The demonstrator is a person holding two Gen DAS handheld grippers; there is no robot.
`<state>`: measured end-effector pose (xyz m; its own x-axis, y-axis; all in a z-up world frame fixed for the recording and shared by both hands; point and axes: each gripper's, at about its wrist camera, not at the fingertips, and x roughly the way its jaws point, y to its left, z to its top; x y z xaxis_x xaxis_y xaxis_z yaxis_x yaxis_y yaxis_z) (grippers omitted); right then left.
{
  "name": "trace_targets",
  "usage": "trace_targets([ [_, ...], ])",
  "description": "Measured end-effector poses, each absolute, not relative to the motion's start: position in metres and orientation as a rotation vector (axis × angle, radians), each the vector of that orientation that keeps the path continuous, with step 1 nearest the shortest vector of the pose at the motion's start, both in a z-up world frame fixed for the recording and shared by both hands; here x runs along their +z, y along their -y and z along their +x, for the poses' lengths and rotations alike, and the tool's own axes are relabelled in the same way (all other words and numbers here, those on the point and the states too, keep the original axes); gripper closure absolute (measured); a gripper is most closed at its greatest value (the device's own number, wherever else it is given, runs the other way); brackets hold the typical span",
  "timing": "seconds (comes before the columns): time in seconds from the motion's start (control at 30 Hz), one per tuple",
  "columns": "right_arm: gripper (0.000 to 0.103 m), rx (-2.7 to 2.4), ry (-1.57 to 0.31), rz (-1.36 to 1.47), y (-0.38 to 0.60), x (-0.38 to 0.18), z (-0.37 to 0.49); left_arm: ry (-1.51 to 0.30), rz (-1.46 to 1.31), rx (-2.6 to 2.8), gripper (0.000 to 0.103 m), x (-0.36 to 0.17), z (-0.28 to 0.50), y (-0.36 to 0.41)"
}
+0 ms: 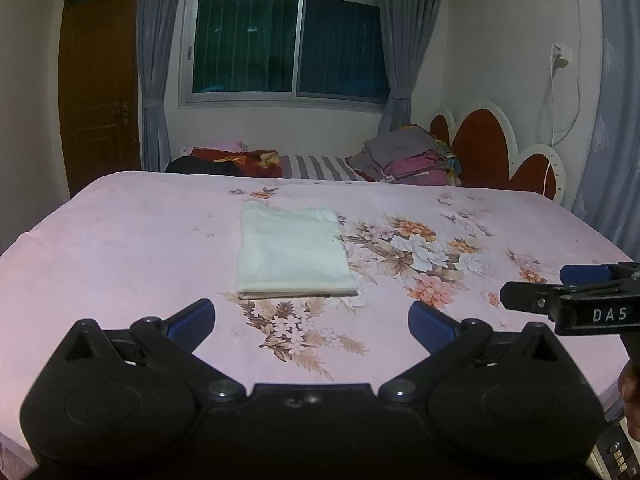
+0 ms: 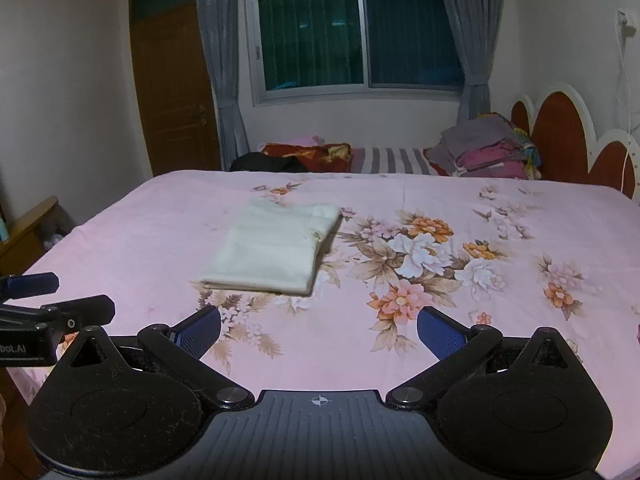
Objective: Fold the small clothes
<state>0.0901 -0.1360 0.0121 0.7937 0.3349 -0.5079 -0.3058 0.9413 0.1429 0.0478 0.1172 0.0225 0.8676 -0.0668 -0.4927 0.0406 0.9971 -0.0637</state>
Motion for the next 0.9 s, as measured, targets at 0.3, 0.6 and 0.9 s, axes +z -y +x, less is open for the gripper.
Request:
trace_targets([
  [0.3,0.000,0.350,-0.550,0.044,0.1362,0.0150,0.0898,-0.509,-0.052,-0.051,0.000,0.0267,0.0460,-0.1179],
  [0.6,0.000,0.357,-0.550,0.037,0.1385,0.0154,0.0895,-0.508,-0.052,-0.051,0.000,0.0270,0.0462,-0.1188],
  [0.9,0.000,0.355,-0.547,0.034,0.1392,0.0154,0.0887,-0.506,-0.054,-0.051,0.000,0.0274,0.0442,-0.1166],
])
